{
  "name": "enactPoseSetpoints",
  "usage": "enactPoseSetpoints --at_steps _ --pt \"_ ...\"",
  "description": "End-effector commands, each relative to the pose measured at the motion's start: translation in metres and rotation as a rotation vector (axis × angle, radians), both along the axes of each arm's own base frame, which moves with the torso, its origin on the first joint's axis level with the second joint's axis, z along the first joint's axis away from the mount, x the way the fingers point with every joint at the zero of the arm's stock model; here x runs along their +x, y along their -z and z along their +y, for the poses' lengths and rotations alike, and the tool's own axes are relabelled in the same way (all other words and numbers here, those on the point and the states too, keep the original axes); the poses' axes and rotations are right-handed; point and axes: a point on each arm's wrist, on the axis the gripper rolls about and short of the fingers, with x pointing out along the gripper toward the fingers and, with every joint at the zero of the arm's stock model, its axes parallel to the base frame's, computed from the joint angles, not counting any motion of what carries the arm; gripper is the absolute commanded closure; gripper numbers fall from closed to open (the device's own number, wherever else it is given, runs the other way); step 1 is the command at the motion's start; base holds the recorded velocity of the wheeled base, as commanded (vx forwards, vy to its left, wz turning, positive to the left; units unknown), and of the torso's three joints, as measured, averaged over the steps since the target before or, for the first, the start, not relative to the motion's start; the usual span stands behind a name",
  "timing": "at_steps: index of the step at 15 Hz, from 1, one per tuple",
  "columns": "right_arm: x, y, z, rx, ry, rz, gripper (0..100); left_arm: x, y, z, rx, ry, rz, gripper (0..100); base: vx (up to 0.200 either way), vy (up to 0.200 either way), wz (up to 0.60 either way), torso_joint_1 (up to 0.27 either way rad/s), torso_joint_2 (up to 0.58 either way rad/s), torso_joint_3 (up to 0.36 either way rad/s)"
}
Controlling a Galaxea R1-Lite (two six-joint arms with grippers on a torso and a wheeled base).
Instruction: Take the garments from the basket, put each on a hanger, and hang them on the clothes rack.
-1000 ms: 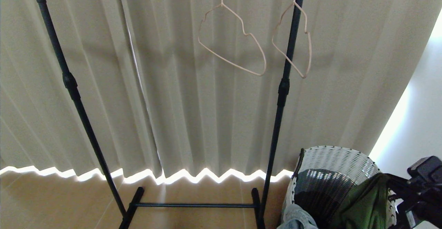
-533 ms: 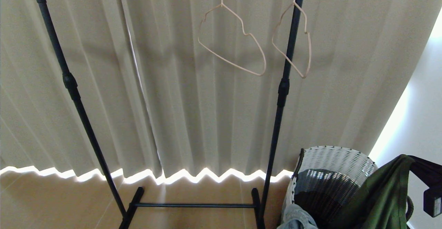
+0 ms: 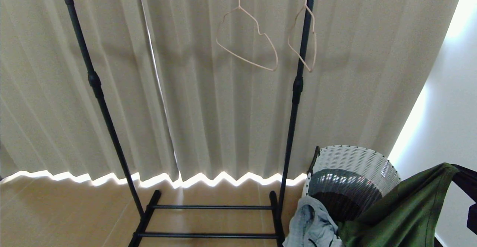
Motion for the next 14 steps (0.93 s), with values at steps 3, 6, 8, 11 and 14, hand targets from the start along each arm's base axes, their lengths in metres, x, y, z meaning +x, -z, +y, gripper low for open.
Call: enactPoseSetpoints --at_steps 3,6,8,11,14 --pt "-0.0008 0.0011 0.0000 0.000 -0.001 0.002 100 0.0000 0.0000 0.0000 0.000 -0.001 0.001 0 0.000 0.000 0.00 0.000 0.00 0.000" --pt "-0.0011 0.0030 0.0000 0.000 -0.001 0.009 100 0.0000 0.0000 0.0000 0.000 -0.001 0.001 0 0.000 0.000 0.00 0.000 0.00 0.000" --pt "-0.0012 0.0041 0.0000 0.000 -0.001 0.016 100 0.0000 0.0000 0.0000 0.000 -0.001 0.001 0 0.000 0.200 0.00 0.000 0.00 0.000" --pt "-0.0018 0.0048 0.0001 0.000 -0.001 0.028 100 0.0000 0.0000 0.0000 0.000 0.002 0.001 0 0.000 0.200 0.00 0.001 0.00 0.002" --pt "-0.0016 0.0051 0.0001 0.001 -0.001 0.031 100 0.0000 0.0000 0.0000 0.000 0.001 0.001 0 0.000 0.200 0.00 0.002 0.00 0.001"
